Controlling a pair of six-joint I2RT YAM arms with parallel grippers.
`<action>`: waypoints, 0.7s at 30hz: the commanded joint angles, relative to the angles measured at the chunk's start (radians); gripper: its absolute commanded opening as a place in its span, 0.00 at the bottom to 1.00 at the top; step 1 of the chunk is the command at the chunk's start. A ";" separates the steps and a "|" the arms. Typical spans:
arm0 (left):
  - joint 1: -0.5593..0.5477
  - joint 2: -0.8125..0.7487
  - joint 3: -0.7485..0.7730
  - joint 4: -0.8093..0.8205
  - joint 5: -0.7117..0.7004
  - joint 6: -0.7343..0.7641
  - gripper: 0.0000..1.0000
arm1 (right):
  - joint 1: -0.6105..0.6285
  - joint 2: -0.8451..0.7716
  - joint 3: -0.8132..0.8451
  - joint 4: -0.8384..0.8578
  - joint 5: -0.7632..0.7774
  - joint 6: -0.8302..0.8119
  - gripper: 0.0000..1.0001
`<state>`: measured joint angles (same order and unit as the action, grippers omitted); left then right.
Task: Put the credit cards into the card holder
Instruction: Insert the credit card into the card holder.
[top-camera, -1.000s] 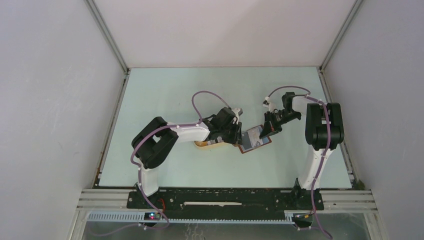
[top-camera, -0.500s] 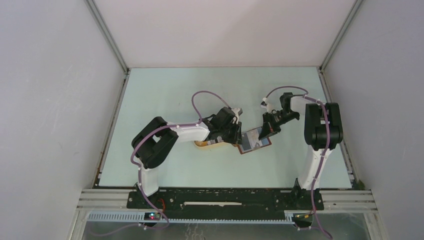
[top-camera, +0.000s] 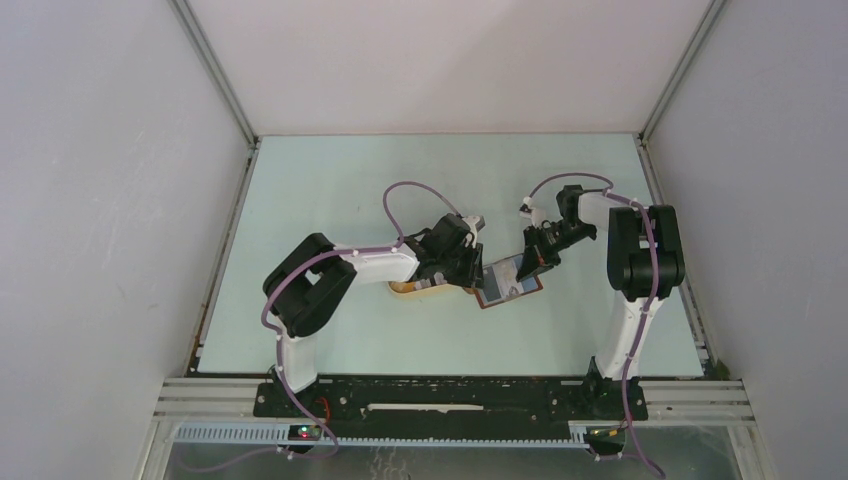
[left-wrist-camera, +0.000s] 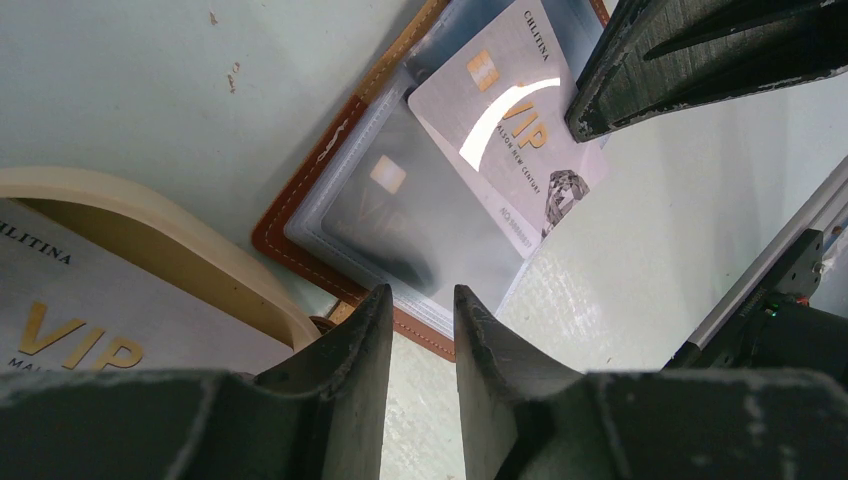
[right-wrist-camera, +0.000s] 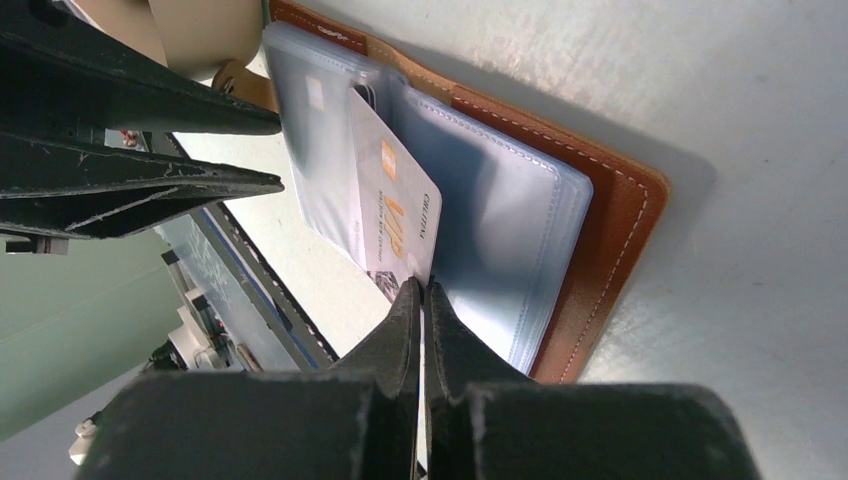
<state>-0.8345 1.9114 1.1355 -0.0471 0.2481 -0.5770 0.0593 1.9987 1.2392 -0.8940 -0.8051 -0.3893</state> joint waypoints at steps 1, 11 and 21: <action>0.008 0.010 0.017 0.015 0.006 -0.007 0.34 | 0.007 -0.048 0.016 -0.015 0.052 0.028 0.00; 0.008 0.009 0.016 0.018 0.011 -0.011 0.34 | 0.028 -0.045 0.016 -0.002 0.073 0.060 0.00; 0.008 0.012 0.016 0.029 0.024 -0.012 0.34 | 0.059 -0.043 0.017 0.007 0.078 0.065 0.00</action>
<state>-0.8345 1.9121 1.1355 -0.0467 0.2512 -0.5777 0.0990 1.9915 1.2392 -0.8921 -0.7593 -0.3309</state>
